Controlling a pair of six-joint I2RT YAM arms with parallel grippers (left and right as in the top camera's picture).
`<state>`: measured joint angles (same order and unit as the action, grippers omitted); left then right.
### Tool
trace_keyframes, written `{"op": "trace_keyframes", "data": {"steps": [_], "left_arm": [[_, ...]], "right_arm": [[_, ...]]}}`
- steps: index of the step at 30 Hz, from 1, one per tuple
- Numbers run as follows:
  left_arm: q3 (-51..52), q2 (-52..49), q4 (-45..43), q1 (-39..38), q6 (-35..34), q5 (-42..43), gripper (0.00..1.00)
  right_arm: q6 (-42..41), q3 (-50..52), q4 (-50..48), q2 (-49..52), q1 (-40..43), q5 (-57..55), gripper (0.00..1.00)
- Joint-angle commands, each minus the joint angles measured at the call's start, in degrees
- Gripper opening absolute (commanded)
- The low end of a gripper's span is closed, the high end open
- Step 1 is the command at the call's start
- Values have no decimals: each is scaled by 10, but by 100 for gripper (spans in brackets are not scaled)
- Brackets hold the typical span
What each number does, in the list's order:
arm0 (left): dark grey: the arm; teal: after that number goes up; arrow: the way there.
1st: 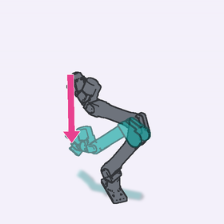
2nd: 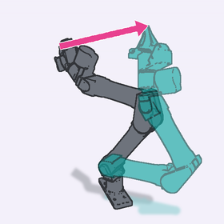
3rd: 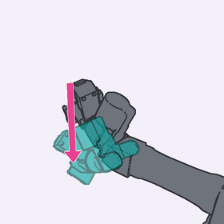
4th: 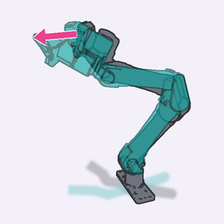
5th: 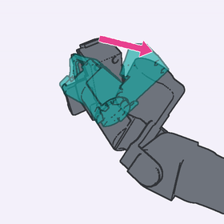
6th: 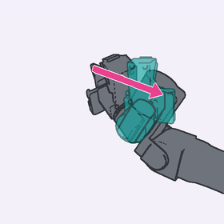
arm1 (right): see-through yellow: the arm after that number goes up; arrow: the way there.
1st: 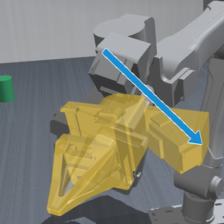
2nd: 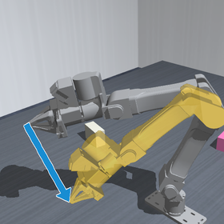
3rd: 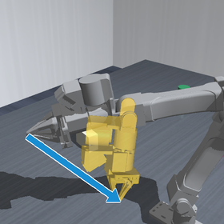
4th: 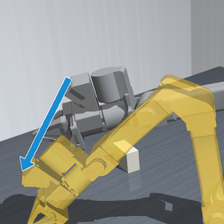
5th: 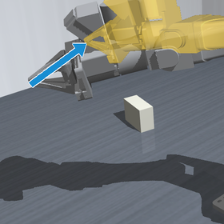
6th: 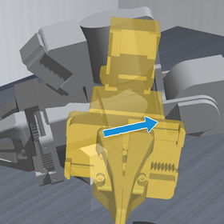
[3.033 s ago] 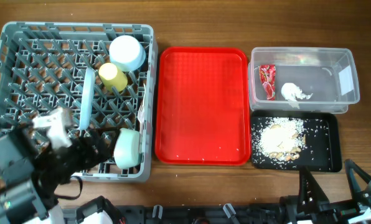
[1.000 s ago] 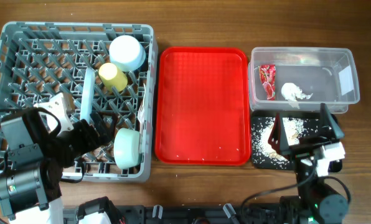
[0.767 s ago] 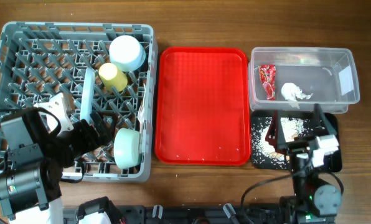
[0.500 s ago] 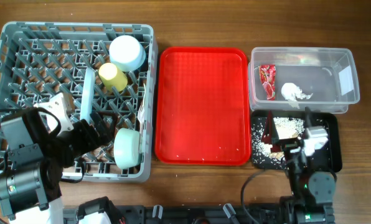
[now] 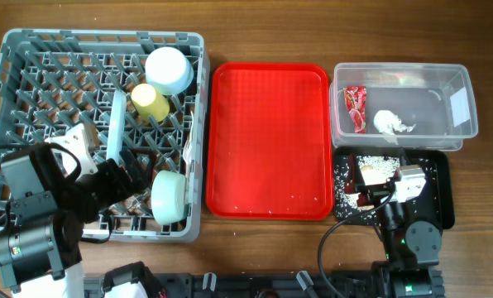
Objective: Sort waste into correct bins and load items into the dishwasher rack
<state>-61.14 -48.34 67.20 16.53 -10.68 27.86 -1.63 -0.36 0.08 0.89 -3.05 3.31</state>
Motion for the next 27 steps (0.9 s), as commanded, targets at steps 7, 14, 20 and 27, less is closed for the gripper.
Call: {"op": "trace_keyframes", "data": {"steps": [7,14,20,27], "left_arm": [[-7,3,-2,-3,-5,-3,100],[-7,3,-2,-3,-5,-3,100],[-7,3,-2,-3,-5,-3,100],[-7,3,-2,-3,-5,-3,100]], "right_arm": [[12,1,-2,-7,3,-8,100],[12,1,-2,-7,34,-8,100],[12,1,-2,-7,72,-8,100],[12,1,-2,-7,72,-8,100]]}}
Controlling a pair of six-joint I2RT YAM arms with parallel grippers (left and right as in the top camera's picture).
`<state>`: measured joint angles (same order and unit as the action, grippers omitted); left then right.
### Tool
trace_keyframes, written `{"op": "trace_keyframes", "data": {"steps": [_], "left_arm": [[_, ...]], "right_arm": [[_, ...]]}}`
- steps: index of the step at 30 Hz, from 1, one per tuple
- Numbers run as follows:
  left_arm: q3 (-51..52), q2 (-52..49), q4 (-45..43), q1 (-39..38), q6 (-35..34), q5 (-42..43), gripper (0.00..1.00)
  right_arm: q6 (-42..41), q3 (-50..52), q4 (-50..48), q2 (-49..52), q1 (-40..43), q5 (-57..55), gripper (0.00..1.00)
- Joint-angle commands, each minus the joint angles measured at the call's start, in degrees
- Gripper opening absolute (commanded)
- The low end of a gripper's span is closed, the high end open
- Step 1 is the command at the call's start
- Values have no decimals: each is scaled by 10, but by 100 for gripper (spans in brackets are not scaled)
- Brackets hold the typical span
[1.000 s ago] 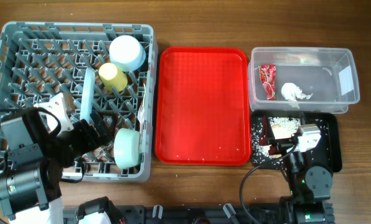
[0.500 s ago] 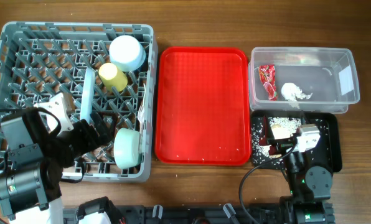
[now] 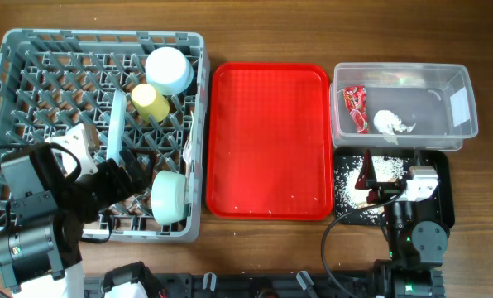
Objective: Sort waste into correct bins and load items into the dishwasher rack
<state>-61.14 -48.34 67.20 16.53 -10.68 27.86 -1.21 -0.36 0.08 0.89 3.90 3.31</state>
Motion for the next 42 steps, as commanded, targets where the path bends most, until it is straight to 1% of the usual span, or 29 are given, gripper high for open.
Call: {"op": "trace_keyframes", "data": {"steps": [1,21,23,28,31,34,36,39,42], "left_arm": [[-7,3,-2,-3,-5,-3,100],[-7,3,-2,-3,-4,-3,100],[-7,3,-28,-2,-1,-26,100],[-2,0,-48,-7,-1,-13,100],[31,43,-127,-49,-21,7,100],[87,114,-245,-113,-67,2,100],[116,159,-304,-147,-88,-20,100],[165,228,-395,-187,-146,-60,100],[206,276,-476,-204,-158,-81,100]], "right_arm": [[8,1,-2,-7,2,-8,100],[8,1,-2,-7,2,-8,100],[8,1,-2,-7,2,-8,100],[8,1,-2,-7,2,-8,100],[8,1,-2,-7,2,-8,100],[8,1,-2,-7,2,-8,100],[8,1,-2,-7,2,-8,100],[8,1,-2,-7,2,-8,100],[8,1,-2,-7,2,-8,100]]}}
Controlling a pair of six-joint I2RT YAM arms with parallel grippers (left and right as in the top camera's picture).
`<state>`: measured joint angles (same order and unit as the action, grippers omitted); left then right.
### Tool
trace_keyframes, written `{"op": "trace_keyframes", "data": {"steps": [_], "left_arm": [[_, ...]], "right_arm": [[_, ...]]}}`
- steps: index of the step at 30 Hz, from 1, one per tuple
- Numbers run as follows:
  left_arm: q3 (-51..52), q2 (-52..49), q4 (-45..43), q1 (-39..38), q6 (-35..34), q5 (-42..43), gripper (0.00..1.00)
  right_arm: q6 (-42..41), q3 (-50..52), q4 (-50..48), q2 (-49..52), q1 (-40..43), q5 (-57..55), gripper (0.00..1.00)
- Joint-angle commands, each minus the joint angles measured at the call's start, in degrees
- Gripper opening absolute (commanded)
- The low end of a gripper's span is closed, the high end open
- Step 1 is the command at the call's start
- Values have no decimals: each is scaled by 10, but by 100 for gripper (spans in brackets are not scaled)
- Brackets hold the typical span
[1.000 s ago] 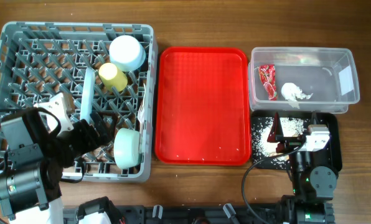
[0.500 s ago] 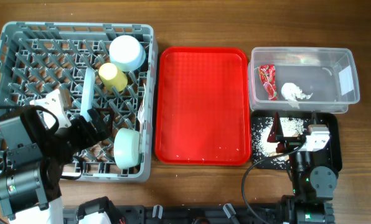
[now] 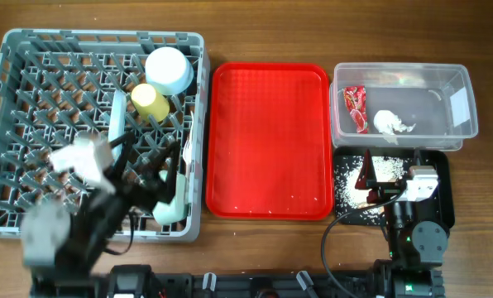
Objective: Sort waste into correct bins and load items into the dishwasher rack
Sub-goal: 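Open the left gripper and raise it away from the bowl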
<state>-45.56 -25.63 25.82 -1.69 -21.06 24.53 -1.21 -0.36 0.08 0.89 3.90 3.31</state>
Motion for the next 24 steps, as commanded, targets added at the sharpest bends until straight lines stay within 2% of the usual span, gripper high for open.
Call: {"op": "trace_keyframes", "data": {"steps": [1,3,7,12,18,24], "left_arm": [[64,62,-88,-23,-59,-59,100],[90,90,-121,-23,-83,-105,100],[142,142,-136,-23,-86,-186,100],[217,187,-194,-15,-93,-241,100],[330,224,-313,2,-99,-247,100],[396,255,-330,2,-99,-254,100]], "right_arm": [[8,1,-2,-7,2,-8,100],[9,1,-2,-7,2,-8,100],[8,1,-2,-7,2,-8,100],[8,1,-2,-7,2,-8,100],[8,1,-2,-7,2,-8,100],[8,1,-2,-7,2,-8,100]]}}
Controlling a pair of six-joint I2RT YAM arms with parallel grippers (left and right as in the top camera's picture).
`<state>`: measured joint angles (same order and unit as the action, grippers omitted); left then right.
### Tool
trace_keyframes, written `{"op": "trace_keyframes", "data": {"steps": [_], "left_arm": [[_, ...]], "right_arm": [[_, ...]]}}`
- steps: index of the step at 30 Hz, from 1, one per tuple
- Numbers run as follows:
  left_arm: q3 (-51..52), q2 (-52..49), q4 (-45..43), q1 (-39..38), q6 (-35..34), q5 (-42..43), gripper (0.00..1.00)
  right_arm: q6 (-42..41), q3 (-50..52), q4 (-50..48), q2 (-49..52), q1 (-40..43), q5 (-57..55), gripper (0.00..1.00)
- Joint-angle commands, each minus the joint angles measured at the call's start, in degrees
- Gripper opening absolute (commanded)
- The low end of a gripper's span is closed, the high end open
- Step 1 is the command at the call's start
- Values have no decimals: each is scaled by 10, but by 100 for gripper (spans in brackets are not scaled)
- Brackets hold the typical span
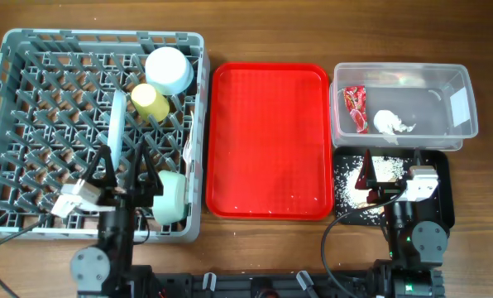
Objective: Sort waste into correct bins and load items into the dishwasher rack
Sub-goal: 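Open the left gripper and raise it away from the bowl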
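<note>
The grey dishwasher rack (15,99) at the left holds a light blue cup (168,70), a yellow cup (150,101), a pale green cup (170,196) on its side and a light blue utensil (115,124). My left gripper (124,170) stands open over the rack's front edge, just left of the green cup, holding nothing. The clear bin (466,108) at the back right holds a red wrapper (356,108) and a crumpled white tissue (391,122). My right gripper (369,184) sits open over the black bin (441,165), beside scattered white crumbs (383,165).
A red tray (269,141) lies between the rack and the bins, with only a few crumbs near its front edge. A pale fork (187,153) leans in the rack by its right wall. Both arm bases stand at the table's front edge.
The left arm, blurred and leaning over the rack's front left part, has moved right and forward; its open fingers now point straight into the rack beside the green cup. The right arm is unchanged.
At first the left arm lay over the rack's front left corner, and the right gripper was over the white crumbs in the black bin. Then the right gripper was drawn back to the right. The left arm later shifted, and now it stands centred at the rack's front.
</note>
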<state>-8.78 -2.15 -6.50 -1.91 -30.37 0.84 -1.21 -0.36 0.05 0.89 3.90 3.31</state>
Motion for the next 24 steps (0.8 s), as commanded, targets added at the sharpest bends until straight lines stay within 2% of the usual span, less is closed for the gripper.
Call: {"op": "trace_keyframes", "data": {"steps": [1,10,17,24], "left_arm": [[33,20,-6,4,-6,-21,100],[78,20,0,11,-5,-35,100],[85,20,103,11,3,-52,100],[85,20,104,11,233,-47,100]], "right_arm": [[8,1,-2,-7,2,-8,100],[8,1,-2,-7,2,-8,100],[8,1,-2,-7,2,-8,100],[8,1,-2,-7,2,-8,100]]}}
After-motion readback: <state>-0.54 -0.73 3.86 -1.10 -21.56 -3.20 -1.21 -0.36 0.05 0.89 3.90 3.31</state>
